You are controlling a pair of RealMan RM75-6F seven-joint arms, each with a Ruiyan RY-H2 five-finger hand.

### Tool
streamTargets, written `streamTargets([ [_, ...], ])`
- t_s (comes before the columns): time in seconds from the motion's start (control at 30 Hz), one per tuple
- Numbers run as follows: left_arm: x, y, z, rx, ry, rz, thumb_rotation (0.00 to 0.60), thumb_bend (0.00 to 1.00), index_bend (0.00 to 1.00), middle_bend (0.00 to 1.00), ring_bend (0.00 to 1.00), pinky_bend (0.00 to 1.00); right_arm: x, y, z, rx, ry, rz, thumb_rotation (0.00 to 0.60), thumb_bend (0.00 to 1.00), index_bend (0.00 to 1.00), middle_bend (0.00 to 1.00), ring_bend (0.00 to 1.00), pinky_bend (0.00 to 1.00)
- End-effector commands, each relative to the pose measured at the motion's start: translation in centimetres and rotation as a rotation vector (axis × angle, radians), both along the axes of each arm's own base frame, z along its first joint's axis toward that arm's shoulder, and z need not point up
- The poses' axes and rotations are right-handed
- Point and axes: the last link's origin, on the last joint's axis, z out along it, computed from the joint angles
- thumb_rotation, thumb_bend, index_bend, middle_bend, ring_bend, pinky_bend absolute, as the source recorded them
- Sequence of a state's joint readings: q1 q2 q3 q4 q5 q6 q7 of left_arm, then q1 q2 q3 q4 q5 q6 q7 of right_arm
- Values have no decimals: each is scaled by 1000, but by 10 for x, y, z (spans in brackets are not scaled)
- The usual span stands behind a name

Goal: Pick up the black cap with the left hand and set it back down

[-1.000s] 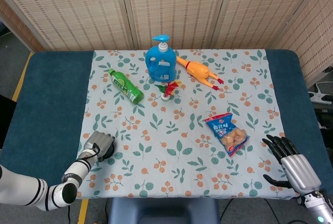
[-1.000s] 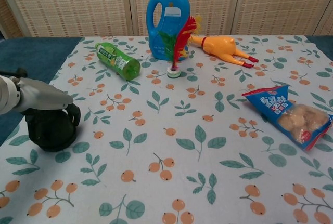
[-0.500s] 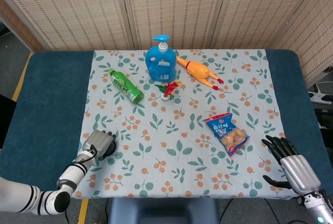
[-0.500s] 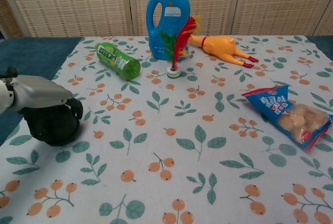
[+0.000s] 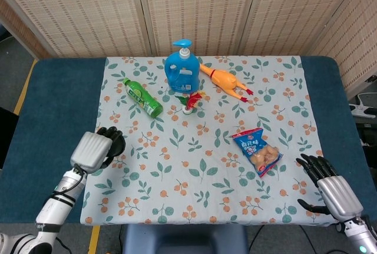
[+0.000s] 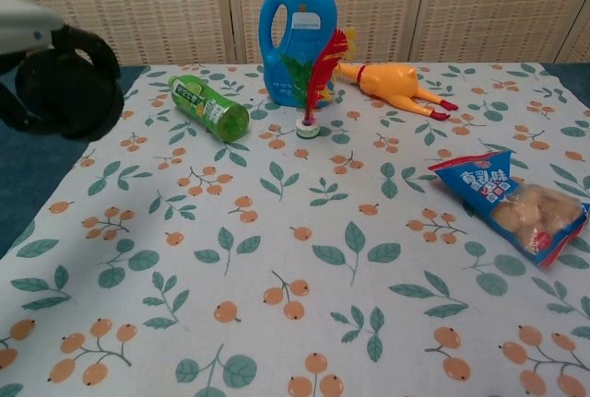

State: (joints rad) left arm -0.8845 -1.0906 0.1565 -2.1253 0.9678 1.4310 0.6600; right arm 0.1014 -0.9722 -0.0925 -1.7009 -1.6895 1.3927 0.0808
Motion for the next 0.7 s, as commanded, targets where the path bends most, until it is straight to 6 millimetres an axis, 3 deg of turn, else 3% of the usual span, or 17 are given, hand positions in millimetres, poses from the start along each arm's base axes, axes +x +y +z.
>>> streamTargets([
  [0.03,17,-7,15,33,-48,-53,600,696,718,790,681,860,0,-1,-1,3,0,0,525,120,0,0,0,0],
  [0.13,-4,-5,-28,-112,19,17,600,697,720,793,685,863,2,-1,-5,21,3,9,525,120,0,0,0,0],
  [0.23,-38,-4,-81,-283,117,114,600,695,720,792,685,859,3,1,-8,41,3,14,525,120,0,0,0,0],
  [0.3,-51,1,-100,-339,140,151,600,696,718,789,681,848,3,2,-7,41,-2,13,524,120,0,0,0,0],
  [0.33,-50,6,-98,-326,146,144,600,696,718,788,678,842,3,2,-5,35,-5,13,525,120,0,0,0,0],
  [0.4,-32,16,-76,-242,116,94,600,696,719,788,677,842,2,2,-1,23,-10,10,525,120,0,0,0,0],
  [0.57,44,6,11,-56,-47,-85,600,695,727,800,684,855,1,3,5,6,-19,13,526,120,0,0,0,0],
  [0.63,60,-1,28,-32,-72,-126,600,695,730,803,685,857,1,3,5,5,-22,12,525,120,0,0,0,0],
  [0.7,64,-6,29,-57,-79,-127,600,694,731,805,686,857,1,3,4,10,-23,12,526,120,0,0,0,0],
])
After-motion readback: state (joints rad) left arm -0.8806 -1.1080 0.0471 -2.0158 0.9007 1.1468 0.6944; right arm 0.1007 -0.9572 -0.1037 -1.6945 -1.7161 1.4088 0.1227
